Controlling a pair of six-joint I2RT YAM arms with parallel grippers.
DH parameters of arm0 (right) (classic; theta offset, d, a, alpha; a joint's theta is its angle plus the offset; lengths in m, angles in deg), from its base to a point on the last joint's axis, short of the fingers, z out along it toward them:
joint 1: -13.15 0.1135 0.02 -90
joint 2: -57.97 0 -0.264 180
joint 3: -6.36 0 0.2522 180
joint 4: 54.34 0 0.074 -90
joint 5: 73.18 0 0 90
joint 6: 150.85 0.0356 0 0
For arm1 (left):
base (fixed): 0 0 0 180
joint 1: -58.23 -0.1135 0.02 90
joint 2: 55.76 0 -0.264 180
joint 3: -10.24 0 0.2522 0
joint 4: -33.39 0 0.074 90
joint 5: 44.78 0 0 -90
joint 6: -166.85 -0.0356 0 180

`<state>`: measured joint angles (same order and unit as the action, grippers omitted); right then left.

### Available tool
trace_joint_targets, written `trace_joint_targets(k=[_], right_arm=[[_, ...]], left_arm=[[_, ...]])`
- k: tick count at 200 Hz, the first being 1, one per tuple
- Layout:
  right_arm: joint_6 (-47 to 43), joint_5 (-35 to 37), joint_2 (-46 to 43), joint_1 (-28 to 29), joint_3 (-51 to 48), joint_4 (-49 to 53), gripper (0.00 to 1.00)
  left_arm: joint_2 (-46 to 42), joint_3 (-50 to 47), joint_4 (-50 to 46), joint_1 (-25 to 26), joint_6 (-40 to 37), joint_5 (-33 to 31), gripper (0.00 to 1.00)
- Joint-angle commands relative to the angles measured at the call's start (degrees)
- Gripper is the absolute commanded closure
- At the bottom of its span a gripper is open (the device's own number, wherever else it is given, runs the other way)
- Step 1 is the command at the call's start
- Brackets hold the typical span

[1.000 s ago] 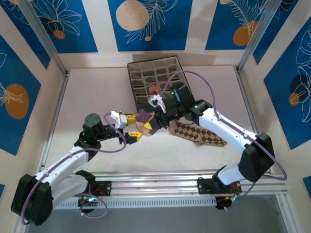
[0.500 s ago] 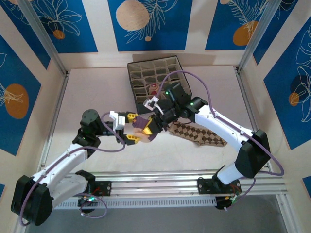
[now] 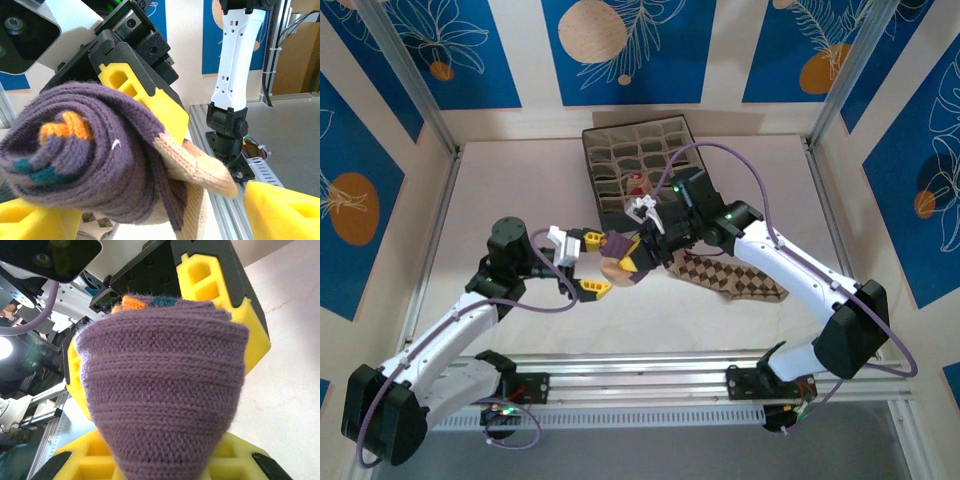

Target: Roll the socks

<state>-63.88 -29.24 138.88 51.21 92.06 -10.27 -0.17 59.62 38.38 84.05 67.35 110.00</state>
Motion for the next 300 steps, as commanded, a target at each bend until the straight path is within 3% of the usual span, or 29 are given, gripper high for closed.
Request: trace_joint_targets(k=[1,49,74,99,127,141,161,190,208,222,300], right_arm=[[-1.61,1.5,0.88,1.14,0.89,1.61,1.0],[-1.76,1.34,0.71,1.53,1.46,1.67,1.0],[-1.44,-1.43,1.0,1.62,2.01,1.69,1.0],[-1.39,-3.61,2.28,2.22,3.16,3.43,1.0],[-0.87,-6.75,3.62,2.45,4.0,4.52,1.0],[-0.22,-8.29,3.95,2.21,4.24,4.33,0.96],[0.2,-9.69,4.52,1.76,4.49,4.15,0.86],[0.97,-8.11,4.94,0.12,4.79,3.36,0.52],[2.55,-7.53,4.04,-2.07,4.02,1.14,0.44],[3.37,-6.91,3.19,-4.14,3.75,0.15,0.21],[4.26,0.84,1.08,-13.4,4.46,0.28,0.21]], left_arm=[[0.75,3.41,-0.58,1.02,-1.49,3.49,0.18],[2.52,4.94,-2.9,1.51,-2.67,3.61,0.19],[3.46,5.32,-2.63,1.62,-2.58,4.15,0.26],[4.32,5.67,-1.27,1.79,-1.97,5.23,0.47],[3.84,5.82,-4.06,1.78,-4.35,4.85,0.89],[3.28,5.87,-5.08,1.71,-5.04,4.5,1.0],[2.52,6.0,-5.77,1.77,-5.44,3.8,1.0],[1.59,6.72,-6.55,1.8,-5.86,2.16,1.0],[1.54,7.61,-7.91,1.78,-6.86,0.34,1.0],[1.95,8.77,-9.6,1.77,-7.9,-1.1,1.0],[12.02,16.19,-13.12,1.83,-10.86,-7.81,1.0]])
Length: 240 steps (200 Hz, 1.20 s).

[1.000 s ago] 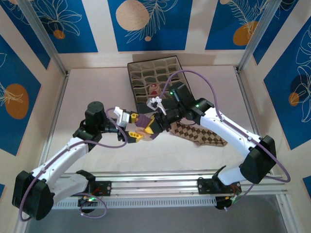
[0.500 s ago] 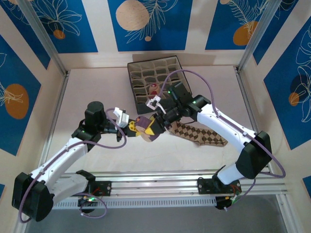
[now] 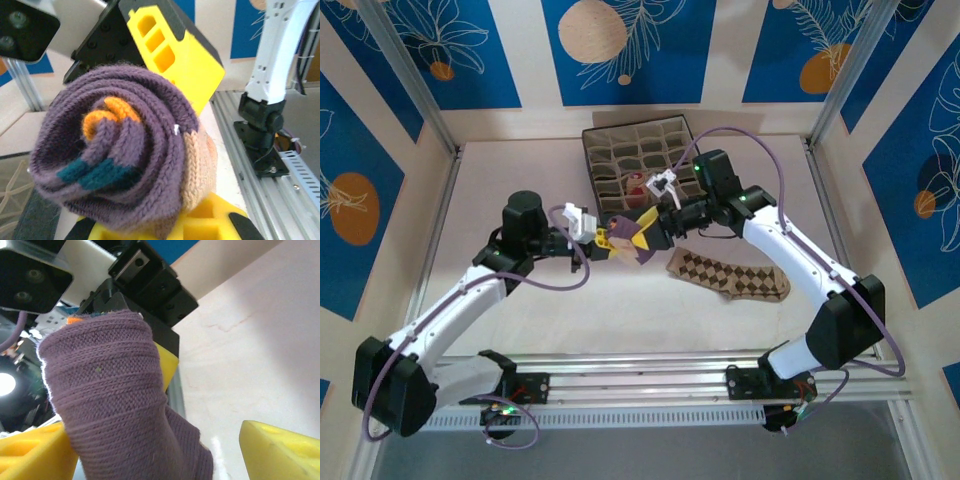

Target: Roll the socks

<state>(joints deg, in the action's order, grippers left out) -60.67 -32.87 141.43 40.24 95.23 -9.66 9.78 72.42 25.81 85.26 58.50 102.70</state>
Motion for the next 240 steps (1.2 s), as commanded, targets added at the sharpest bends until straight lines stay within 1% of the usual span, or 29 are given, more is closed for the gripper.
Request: trace_joint_targets(k=[1,13,37,49,60,73,88,96,119,138,150,166,198,230,240], right_arm=[[1.0,4.49,-1.47,-2.59,1.32,-0.24,0.21],[0.34,3.6,-1.18,-3.36,1.55,-0.01,0.23],[-1.55,1.35,0.59,-2.54,2.58,1.61,0.21],[-1.93,2.29,1.0,-2.39,2.82,2.13,0.21],[-1.24,4.56,0.7,-2.86,2.44,1.5,0.21],[0.62,9.67,-0.49,-4.13,1.86,-0.14,0.21],[4.22,18.22,-1.06,-6.01,2.52,-0.4,0.2],[6.41,22.33,-0.59,-7.44,3.69,0.56,0.19],[9.54,31.04,3.09,-11.56,8.21,5.73,0.22],[11.96,36.2,7.61,-14.36,11.33,9.55,0.24],[13.29,38.31,11.32,-15.98,13.74,12.22,0.27],[14.13,41.08,15.61,-17.27,16.27,14.3,0.29],[15.41,42.4,21.89,-20.61,18.79,14.49,0.34],[15.13,40.45,26.17,-22.93,19.62,13.32,0.36],[14.69,40.29,27.9,-23.29,20.76,13.85,0.38]], left_arm=[[2.24,3.49,-0.55,0.64,-2.02,-0.56,1.0],[4.0,4.86,-0.38,0.57,-1.93,-0.15,1.0],[7.22,7.25,0.64,0.56,-1.14,0.89,1.0],[8.41,8.1,0.78,0.58,-1.04,-0.04,1.0],[9.31,8.8,0.11,0.58,-1.46,-1.76,1.0],[10.42,10.11,-2.49,0.56,-2.95,-4.87,1.0],[11.93,11.94,-5.51,0.55,-4.66,-9.1,1.0],[13.01,12.94,-6.45,0.57,-5.12,-12.22,1.0],[17.2,16.84,-8.14,0.55,-6.04,-17.71,1.0],[22.2,21.69,-9.33,0.57,-5.72,-21.27,1.0],[25.72,25.19,-9.93,0.6,-5.95,-22.79,1.0],[31.02,30.39,-10.83,0.63,-5.83,-24.92,1.0],[42.74,43.21,-14.39,1.29,-6.29,-27.08,1.0],[54.19,56.63,-16.97,2.92,-8.21,-29.73,1.0],[57.73,61.25,-18.11,3.45,-8.67,-30.5,1.0]])
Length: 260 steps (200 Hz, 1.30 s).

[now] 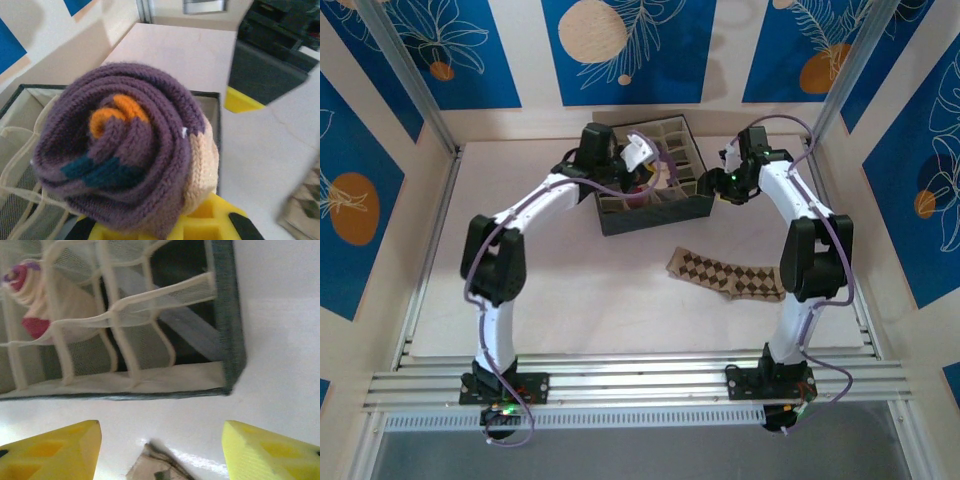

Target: Roll the socks

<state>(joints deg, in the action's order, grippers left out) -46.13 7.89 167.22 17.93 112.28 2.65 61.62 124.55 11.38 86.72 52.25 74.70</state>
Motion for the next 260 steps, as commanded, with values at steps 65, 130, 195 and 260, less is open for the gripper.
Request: trace_joint_targets(k=[65,130,195,260], right_arm=[[-2.69,-1.81,10.33,-2.27,8.93,2.45,0.49],[-3.49,-5.06,14.04,-2.13,10.37,1.98,0.67],[-3.68,-5.69,13.91,-1.27,8.56,1.62,0.71],[-2.9,-4.53,11.16,-0.65,9.33,2.07,0.63]], left_arm=[[25.33,33.79,-5.67,3.76,-3.53,-4.07,1.0],[32.32,37.63,-2.88,4.75,-5.0,-9.66,1.0],[32.49,37.68,-12.67,5.16,-11.64,-10.6,1.0],[31.88,37.63,-14.76,5.78,-11.22,-11.47,0.55]])
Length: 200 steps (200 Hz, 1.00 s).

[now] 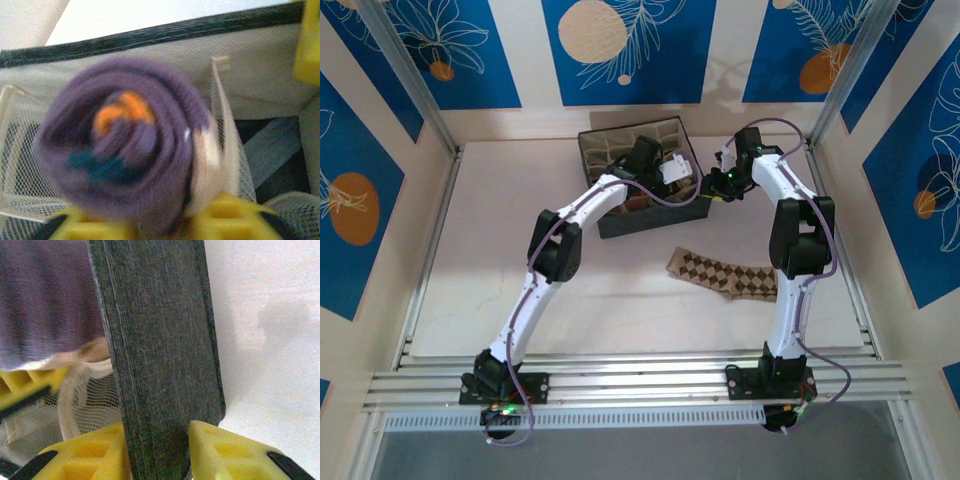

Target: Roll the socks

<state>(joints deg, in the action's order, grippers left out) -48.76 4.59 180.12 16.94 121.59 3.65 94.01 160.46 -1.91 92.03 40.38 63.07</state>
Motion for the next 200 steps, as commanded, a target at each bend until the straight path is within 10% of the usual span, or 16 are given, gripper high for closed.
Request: trace_joint_targets(k=[1,136,200], right_arm=[[-0.26,-1.18,-1.83,0.34,0.03,1.09,0.63],[4.58,3.61,-17.81,-4.59,-15.13,4.04,0.58],[13.84,3.93,-30.54,-7.87,-38.01,-2.7,0.62]], left_arm=[[-0.52,1.76,-1.35,0.47,0.72,0.21,0.54],[-21.13,-15.83,10.24,-2.47,8.34,6.14,0.34],[-33.55,-35.13,8.7,-2.25,14.84,14.72,0.69]])
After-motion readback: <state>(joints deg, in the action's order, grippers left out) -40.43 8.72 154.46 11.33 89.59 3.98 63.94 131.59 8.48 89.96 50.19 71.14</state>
